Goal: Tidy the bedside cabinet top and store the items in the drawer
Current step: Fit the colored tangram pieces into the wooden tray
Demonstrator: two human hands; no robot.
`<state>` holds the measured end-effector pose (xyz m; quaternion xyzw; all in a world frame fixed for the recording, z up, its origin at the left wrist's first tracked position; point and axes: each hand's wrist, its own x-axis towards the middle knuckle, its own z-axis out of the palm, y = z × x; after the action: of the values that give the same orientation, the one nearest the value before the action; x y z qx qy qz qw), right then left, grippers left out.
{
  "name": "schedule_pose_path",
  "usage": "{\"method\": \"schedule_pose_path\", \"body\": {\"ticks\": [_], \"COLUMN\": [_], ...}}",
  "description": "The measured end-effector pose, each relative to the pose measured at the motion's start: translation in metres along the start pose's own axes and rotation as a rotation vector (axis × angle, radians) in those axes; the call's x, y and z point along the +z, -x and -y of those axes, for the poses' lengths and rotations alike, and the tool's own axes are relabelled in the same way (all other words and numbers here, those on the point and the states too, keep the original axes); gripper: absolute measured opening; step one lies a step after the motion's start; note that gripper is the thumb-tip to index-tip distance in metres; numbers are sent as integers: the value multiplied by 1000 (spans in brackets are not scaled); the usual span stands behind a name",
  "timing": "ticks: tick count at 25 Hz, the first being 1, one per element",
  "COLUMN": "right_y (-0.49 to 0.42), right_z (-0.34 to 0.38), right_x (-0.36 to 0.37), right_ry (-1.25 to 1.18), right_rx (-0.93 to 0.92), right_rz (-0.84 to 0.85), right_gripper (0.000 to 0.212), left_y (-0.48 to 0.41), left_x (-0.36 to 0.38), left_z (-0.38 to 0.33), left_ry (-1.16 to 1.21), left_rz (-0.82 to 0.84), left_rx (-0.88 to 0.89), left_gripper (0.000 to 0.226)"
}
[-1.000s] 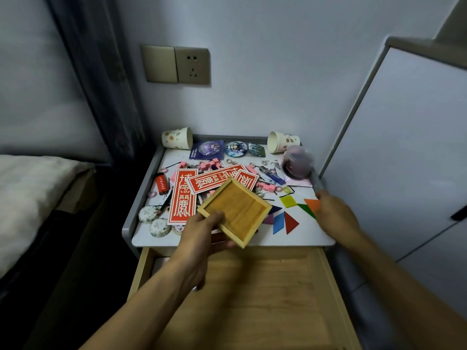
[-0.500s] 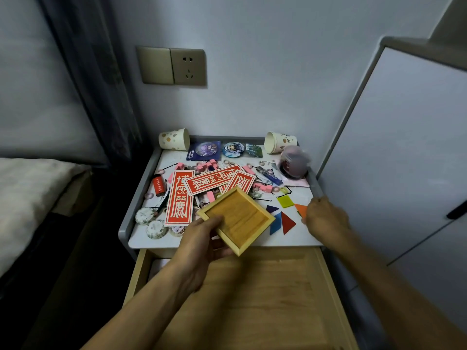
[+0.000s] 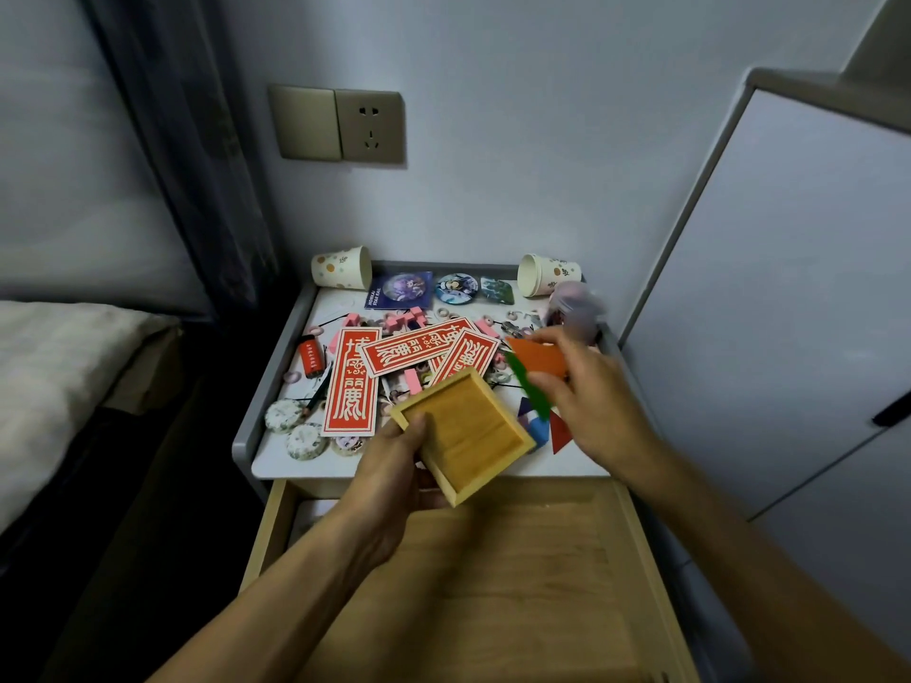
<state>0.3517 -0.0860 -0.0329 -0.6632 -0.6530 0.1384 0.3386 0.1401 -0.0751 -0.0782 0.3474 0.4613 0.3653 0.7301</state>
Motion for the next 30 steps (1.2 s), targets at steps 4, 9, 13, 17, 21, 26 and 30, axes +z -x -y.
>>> {"method": "schedule_pose_path", "body": {"ticks": [4, 9, 13, 17, 21, 26, 30], "right_y": [5, 7, 7, 6, 2, 8, 9], "right_z": [17, 14, 18, 23, 20, 12, 10], "right_x": [16, 16, 18, 12, 9, 16, 15], "right_ry": [-159, -153, -268, -567, -769, -359, -308], "right_rx": [-31, -112, -101, 17, 173, 41, -10], "right_rz": [427, 542, 554, 495, 222, 211, 272], "right_gripper": [24, 13, 8, 13, 15, 11, 12], "left_y": [4, 6, 8, 9, 7, 3, 0], "left_x": [0, -7, -12, -16, -19, -25, -29], "left_z": [-4, -14, -16, -17, -17, -17, -18], "left_ry": [38, -8, -57, -48, -74, -118, -183], "left_rz": [143, 209, 205, 235, 230, 198, 179], "left_rx": [-84, -101, -57, -54, -33, 8, 24], "left_gripper": [28, 30, 24, 26, 32, 54, 55]}}
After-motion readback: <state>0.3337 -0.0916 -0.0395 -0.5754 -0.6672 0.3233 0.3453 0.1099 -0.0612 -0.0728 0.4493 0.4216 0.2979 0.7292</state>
